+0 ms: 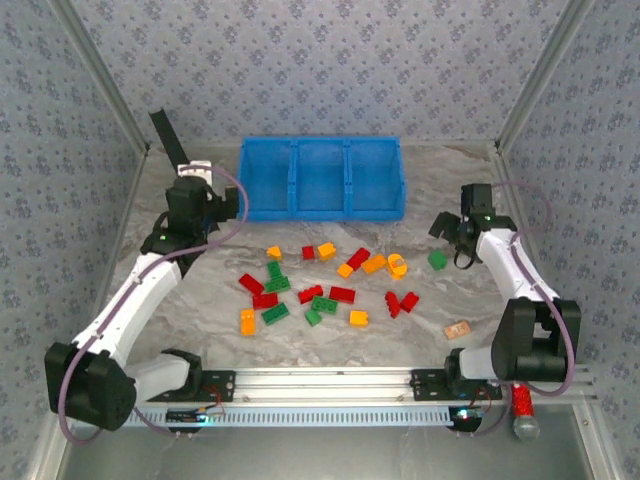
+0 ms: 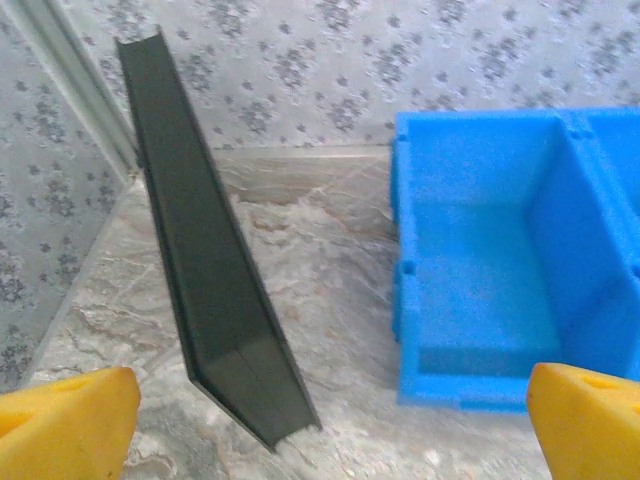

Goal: Sort the legos into containers by color
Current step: Pick up the lego from the middle-right of the table.

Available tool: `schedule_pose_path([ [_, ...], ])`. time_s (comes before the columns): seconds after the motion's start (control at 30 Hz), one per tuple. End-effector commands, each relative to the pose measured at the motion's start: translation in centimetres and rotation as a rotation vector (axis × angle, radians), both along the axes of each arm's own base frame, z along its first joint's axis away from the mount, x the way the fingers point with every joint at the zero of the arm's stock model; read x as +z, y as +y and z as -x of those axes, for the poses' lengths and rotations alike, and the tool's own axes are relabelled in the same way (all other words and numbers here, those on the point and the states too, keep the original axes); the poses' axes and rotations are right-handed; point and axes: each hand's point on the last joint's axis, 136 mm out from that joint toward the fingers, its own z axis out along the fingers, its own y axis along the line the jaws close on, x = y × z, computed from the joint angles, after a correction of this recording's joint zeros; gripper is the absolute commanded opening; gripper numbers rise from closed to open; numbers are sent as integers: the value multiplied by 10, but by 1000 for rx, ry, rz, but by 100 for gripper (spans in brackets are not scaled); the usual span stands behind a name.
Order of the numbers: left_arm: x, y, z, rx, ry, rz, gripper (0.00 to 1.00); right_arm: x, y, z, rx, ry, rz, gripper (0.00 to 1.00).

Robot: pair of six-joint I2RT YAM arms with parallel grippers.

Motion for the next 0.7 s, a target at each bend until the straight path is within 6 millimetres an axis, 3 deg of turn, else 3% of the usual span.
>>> schedule_pose_path([
  [0.0,6,-13,20,-65,68,-1,99,-22,6,24,-130,99,-101,91],
  [0.23,17,-34,35,-156,74,-3,99,-49,12,19,-186,145,-170,87],
  [0.33,18,-41,37,-182,71,-11,99,-56,15,6,-193,124,-200,85],
  [0.67,15,-51,39,-219,84,-33,99,-79,18,-13,-214,164,-232,80],
])
